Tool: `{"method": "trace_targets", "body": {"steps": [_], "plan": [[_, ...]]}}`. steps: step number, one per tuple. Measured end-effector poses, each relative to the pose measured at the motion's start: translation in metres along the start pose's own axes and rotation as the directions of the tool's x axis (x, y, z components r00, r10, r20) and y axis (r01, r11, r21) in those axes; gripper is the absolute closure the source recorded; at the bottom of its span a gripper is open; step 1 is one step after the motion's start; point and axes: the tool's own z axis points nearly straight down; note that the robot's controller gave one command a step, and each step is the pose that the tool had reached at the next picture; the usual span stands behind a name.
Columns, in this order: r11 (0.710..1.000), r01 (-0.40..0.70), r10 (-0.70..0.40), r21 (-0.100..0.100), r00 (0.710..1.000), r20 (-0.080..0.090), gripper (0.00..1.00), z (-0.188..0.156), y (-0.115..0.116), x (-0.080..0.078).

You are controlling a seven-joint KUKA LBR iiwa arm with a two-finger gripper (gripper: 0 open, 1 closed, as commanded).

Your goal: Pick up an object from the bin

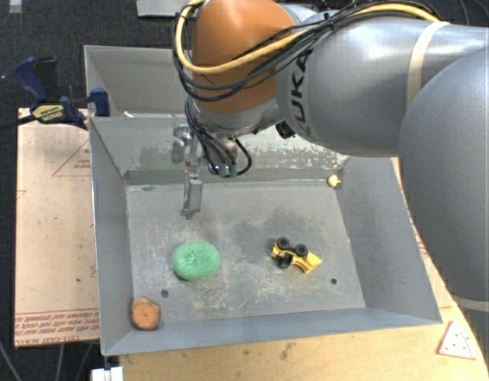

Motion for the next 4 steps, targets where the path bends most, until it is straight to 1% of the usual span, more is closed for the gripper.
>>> {"method": "trace_targets", "body": {"steps": [1,2,3,4], "plan": [[1.000,-0.003,0.003,-0.001,1.000,0.007,0.00,-0.005,-0.001,-0.001],[0.998,0.069,-0.069,-0.002,0.998,0.012,0.00,0.023,-0.015,0.006],[0.993,0.117,-0.117,0.000,0.993,0.010,0.00,0.089,-0.026,0.030],[0.997,0.078,-0.078,-0.001,0.997,0.005,0.00,0.122,-0.068,0.027]]}}
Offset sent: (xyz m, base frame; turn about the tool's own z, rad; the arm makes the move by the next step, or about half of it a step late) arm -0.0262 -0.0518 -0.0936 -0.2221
